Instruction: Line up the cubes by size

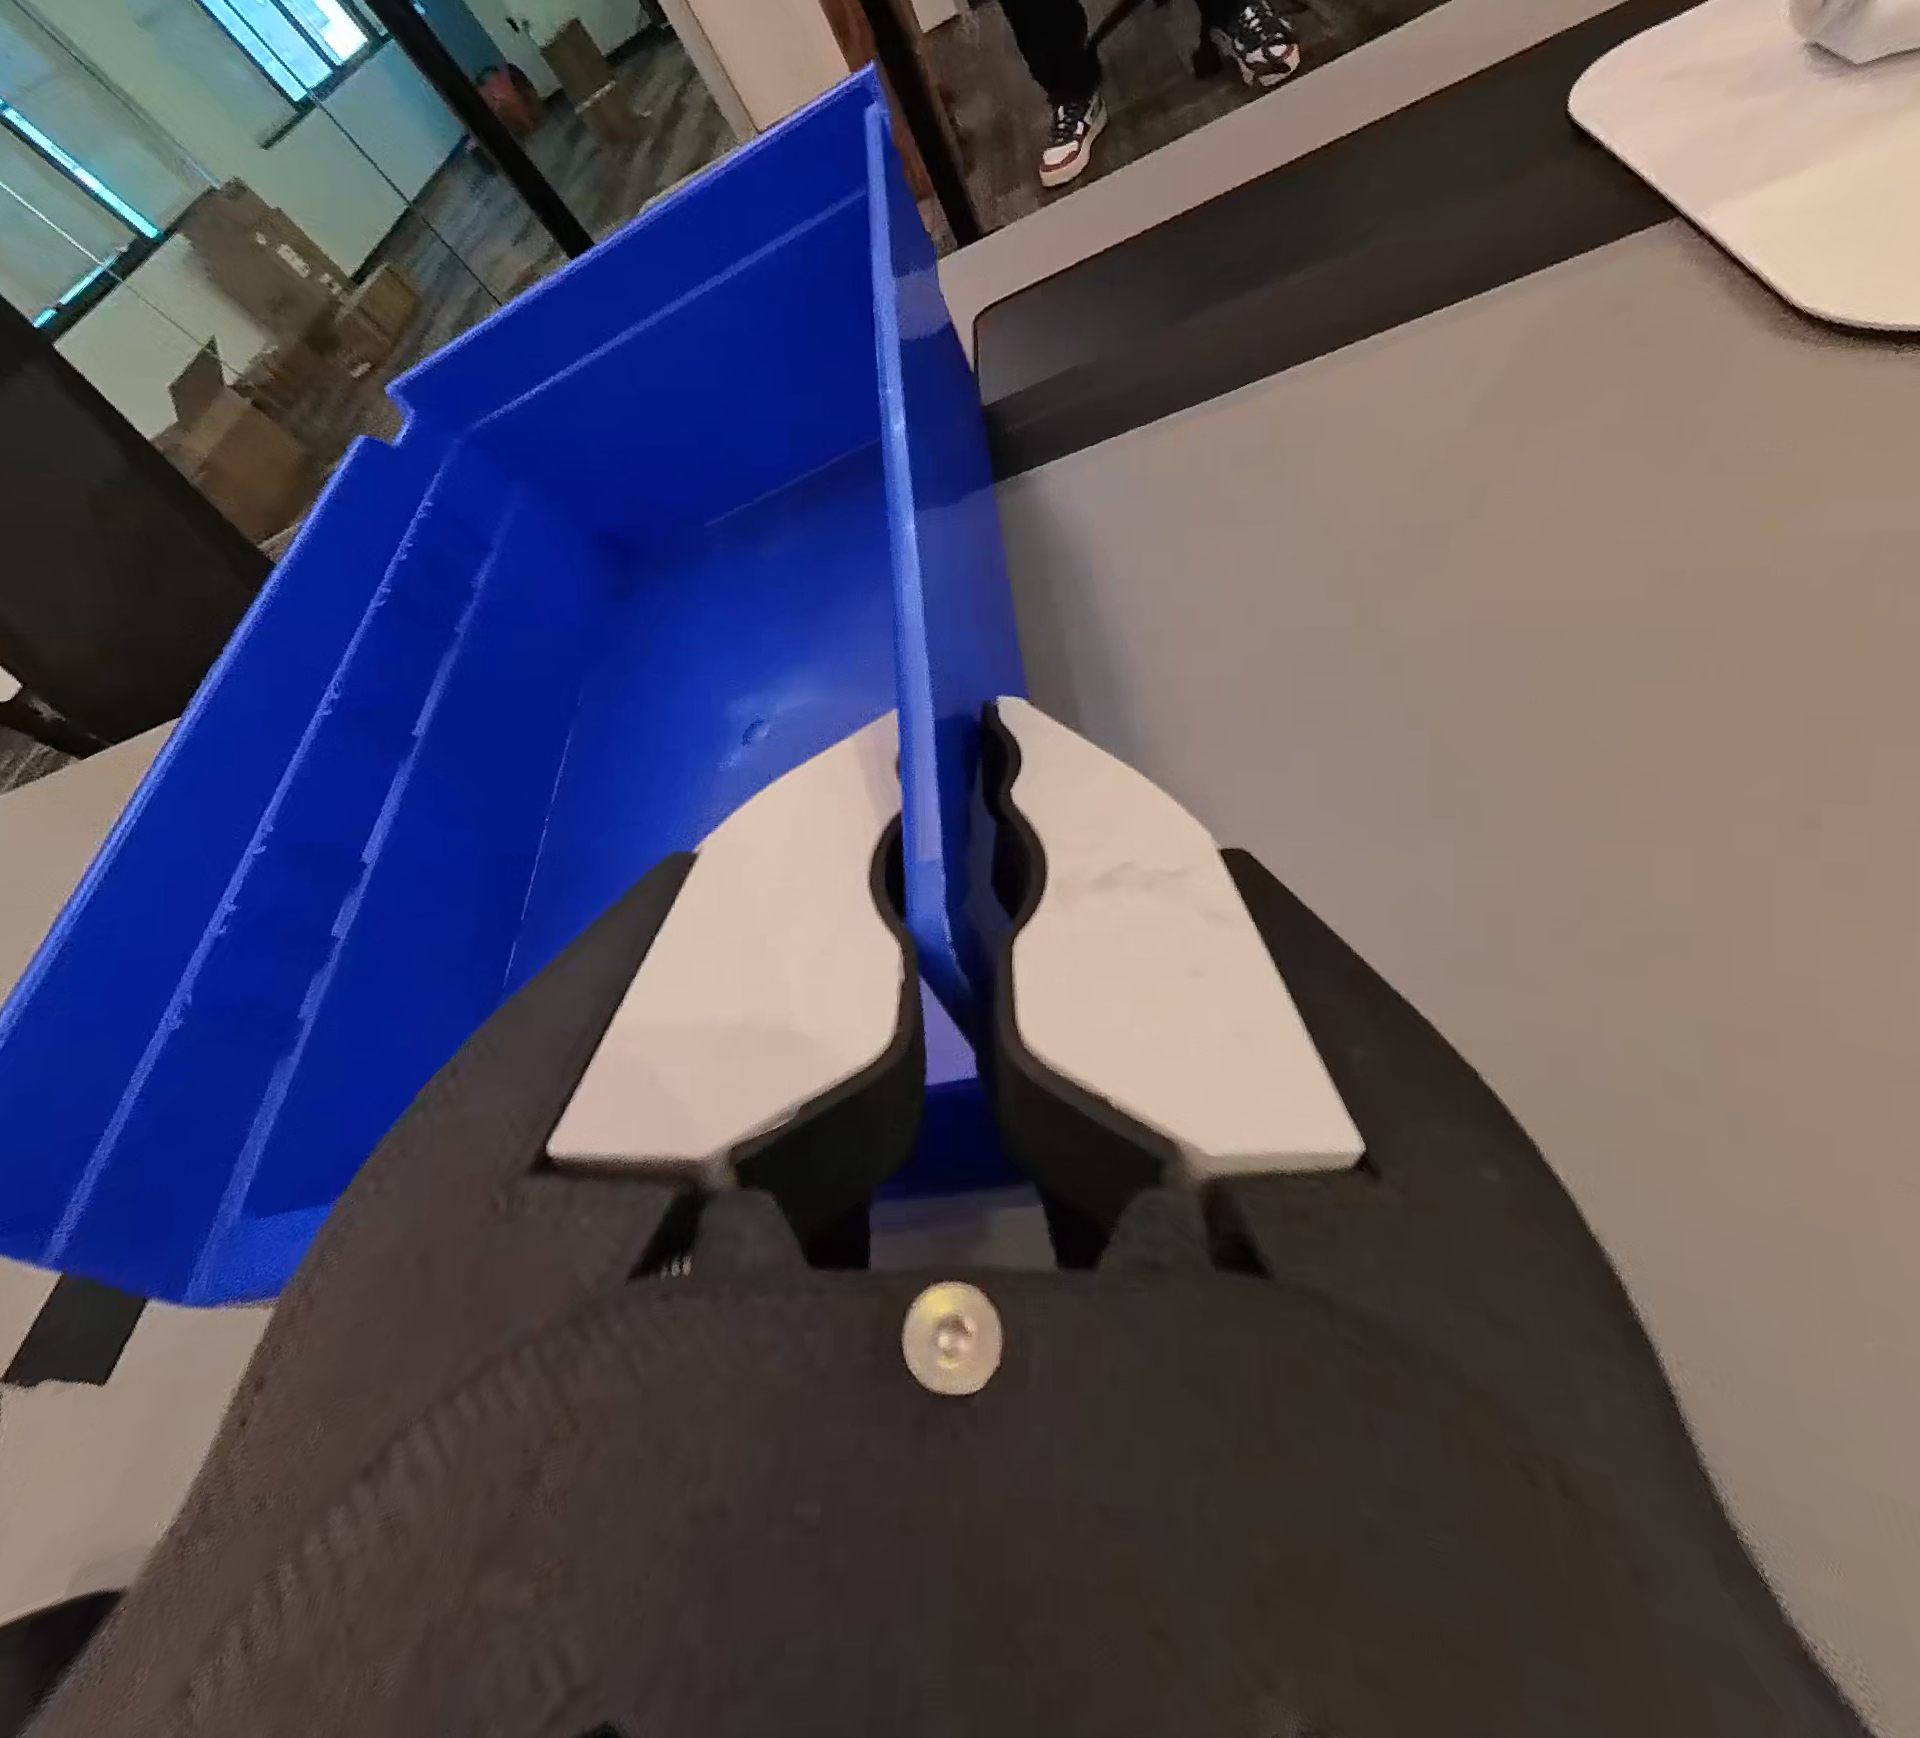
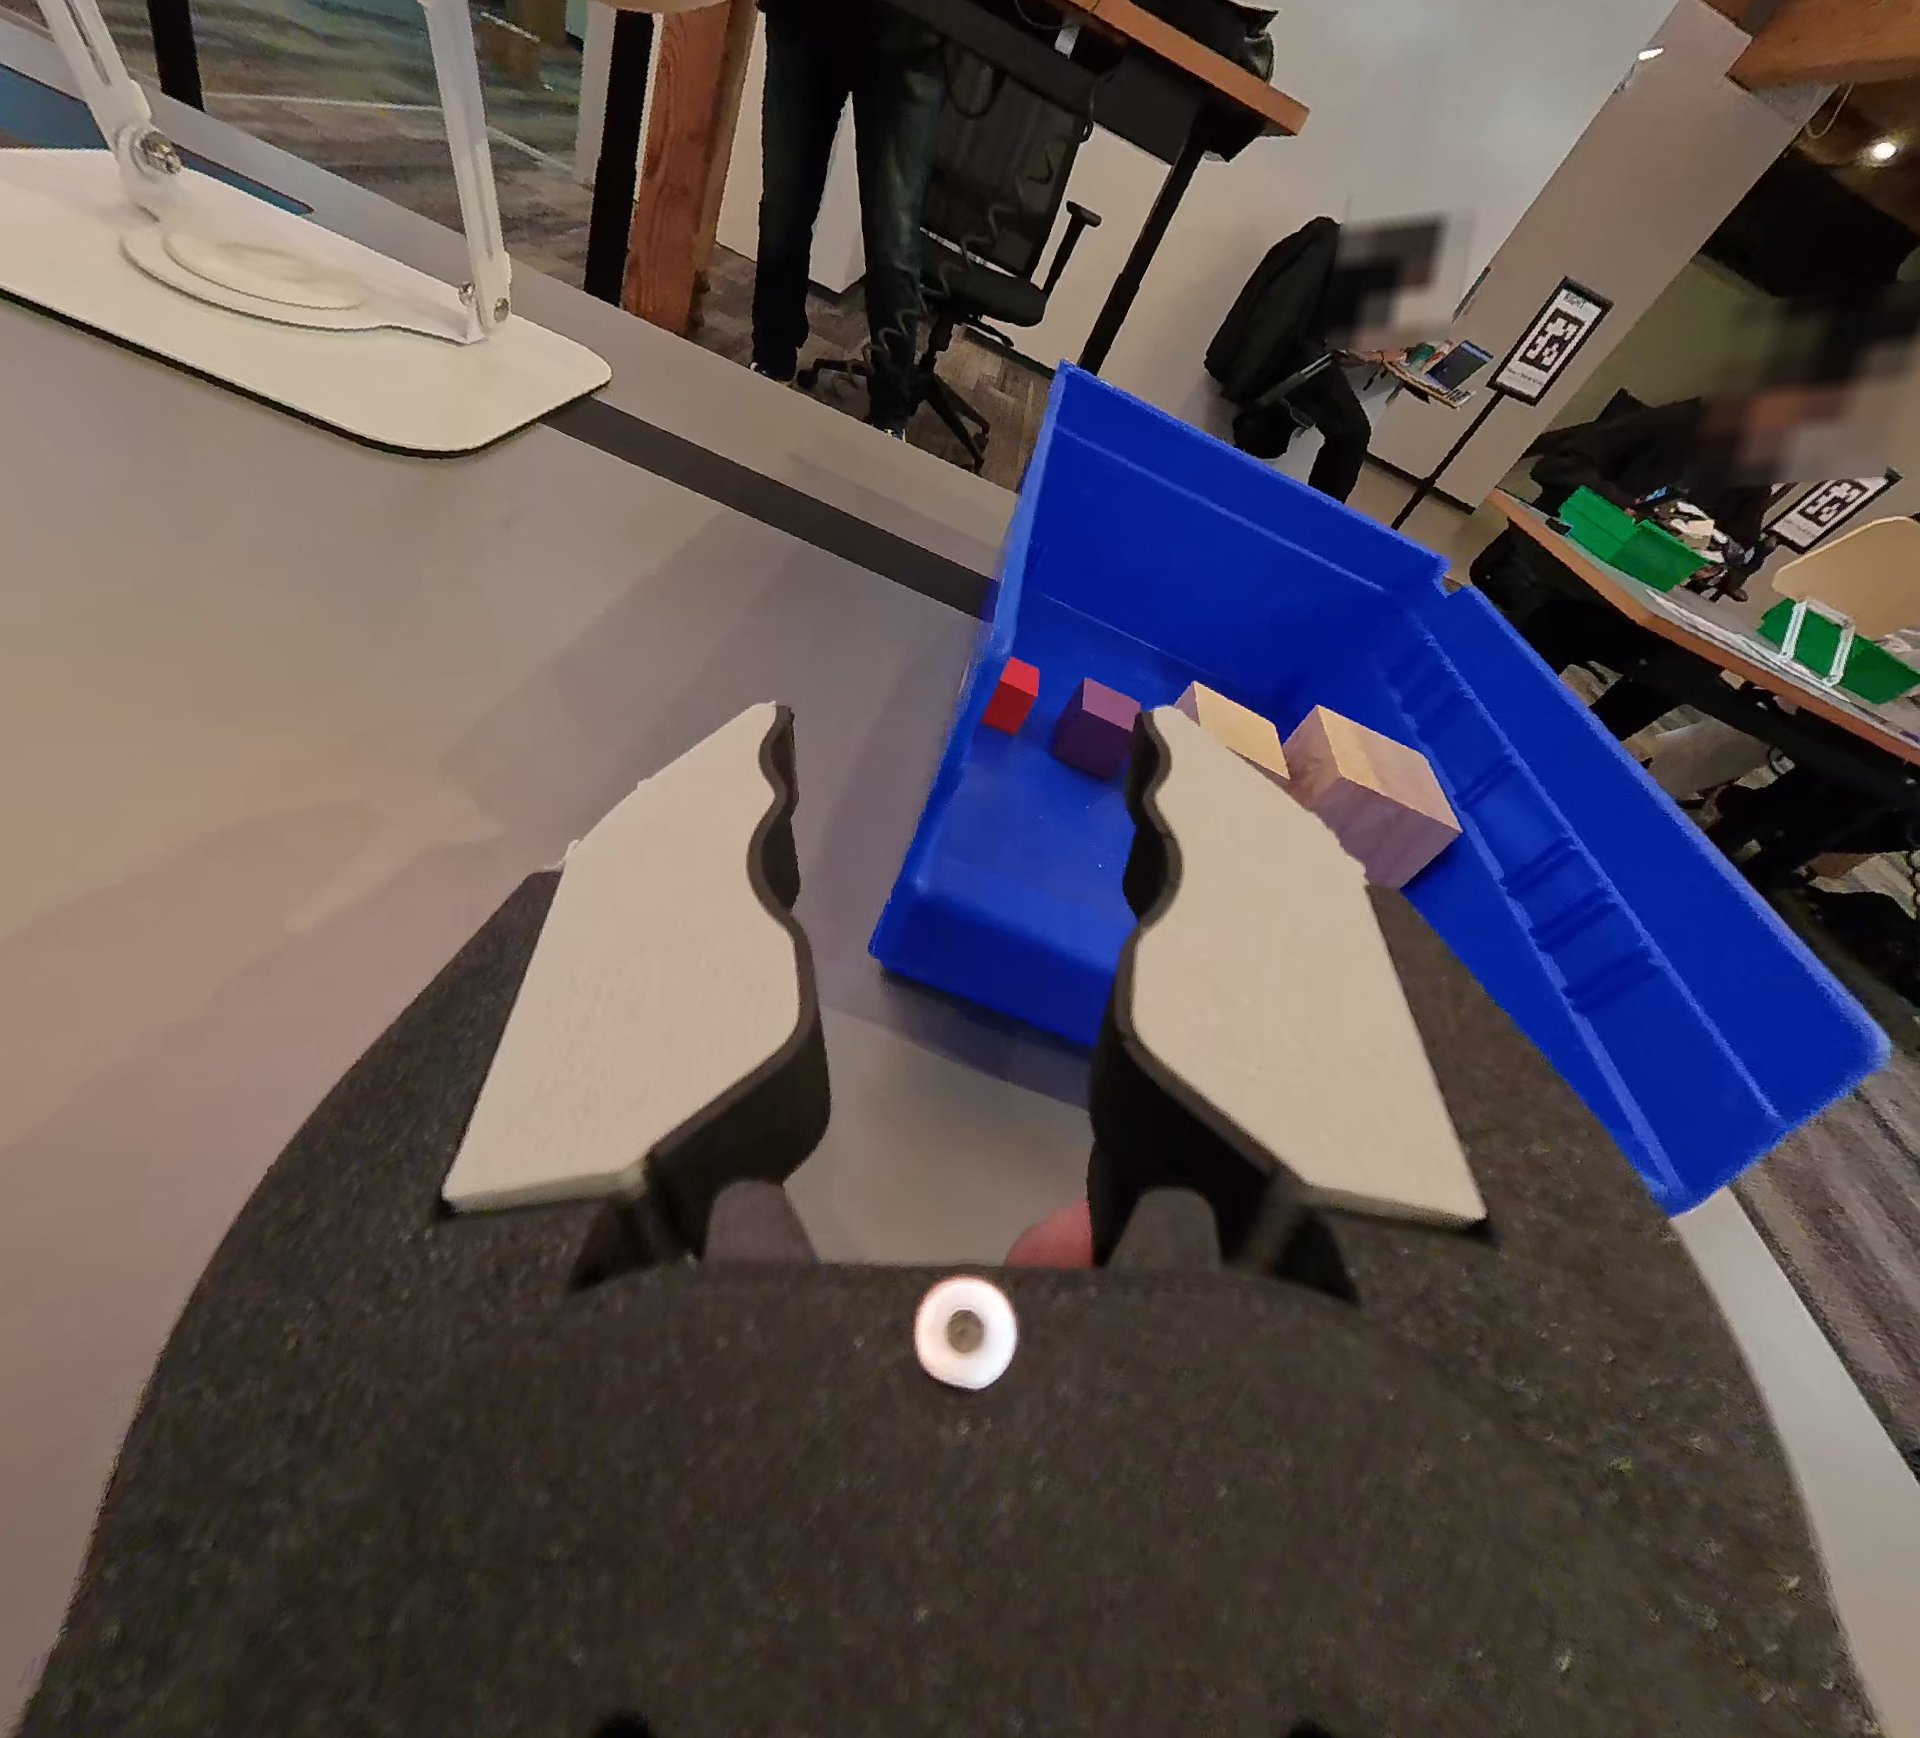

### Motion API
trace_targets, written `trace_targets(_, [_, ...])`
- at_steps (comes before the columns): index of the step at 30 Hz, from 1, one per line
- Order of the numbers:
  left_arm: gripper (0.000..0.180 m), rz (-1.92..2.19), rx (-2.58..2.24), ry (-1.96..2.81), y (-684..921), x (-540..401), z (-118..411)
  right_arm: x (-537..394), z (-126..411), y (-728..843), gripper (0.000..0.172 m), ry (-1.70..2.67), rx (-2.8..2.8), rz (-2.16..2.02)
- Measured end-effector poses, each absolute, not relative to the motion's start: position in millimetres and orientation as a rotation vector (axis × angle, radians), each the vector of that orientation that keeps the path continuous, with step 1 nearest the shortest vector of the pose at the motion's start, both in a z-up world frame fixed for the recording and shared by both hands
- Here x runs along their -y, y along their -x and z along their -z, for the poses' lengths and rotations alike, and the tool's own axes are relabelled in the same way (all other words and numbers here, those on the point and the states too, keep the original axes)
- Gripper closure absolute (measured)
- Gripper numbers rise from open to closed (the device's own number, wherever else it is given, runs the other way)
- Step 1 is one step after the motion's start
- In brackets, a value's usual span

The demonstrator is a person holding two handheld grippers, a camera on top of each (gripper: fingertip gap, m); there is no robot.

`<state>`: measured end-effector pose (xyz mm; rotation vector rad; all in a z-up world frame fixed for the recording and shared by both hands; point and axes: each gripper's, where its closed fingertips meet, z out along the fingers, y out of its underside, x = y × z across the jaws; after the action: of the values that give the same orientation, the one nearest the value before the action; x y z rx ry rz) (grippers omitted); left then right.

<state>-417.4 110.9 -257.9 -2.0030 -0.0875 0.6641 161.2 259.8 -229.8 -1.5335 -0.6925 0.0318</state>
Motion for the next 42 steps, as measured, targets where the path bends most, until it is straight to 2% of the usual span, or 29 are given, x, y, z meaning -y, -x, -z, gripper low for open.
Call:
trace_targets(14, [0.174, -0.596, -0.009, 2.020, 373, -73, 259, -270, 237, -162, 0.119, 1.562, 0.721, 0.014])
trace_targets(21, [0.174, -0.525, -0.061, 2.041, 363, -57, 260, -285, 244, -161, 0.134, 1.607, 0.748, 0.044])
trace_targets(24, [0.174, -0.506, -0.087, 2.061, 359, -48, 260, -290, 250, -157, 0.147, 1.623, 0.788, 0.049])
trace_targets(26, [0.174, -0.478, -0.094, 2.067, 355, -42, 260, -292, 252, -153, 0.161, 1.625, 0.815, 0.053])
trace_targets(42, [0.175, -0.243, -0.311, 2.093, 305, 27, 261, -261, 254, -160, 0.168, 1.662, 0.835, -0.061])
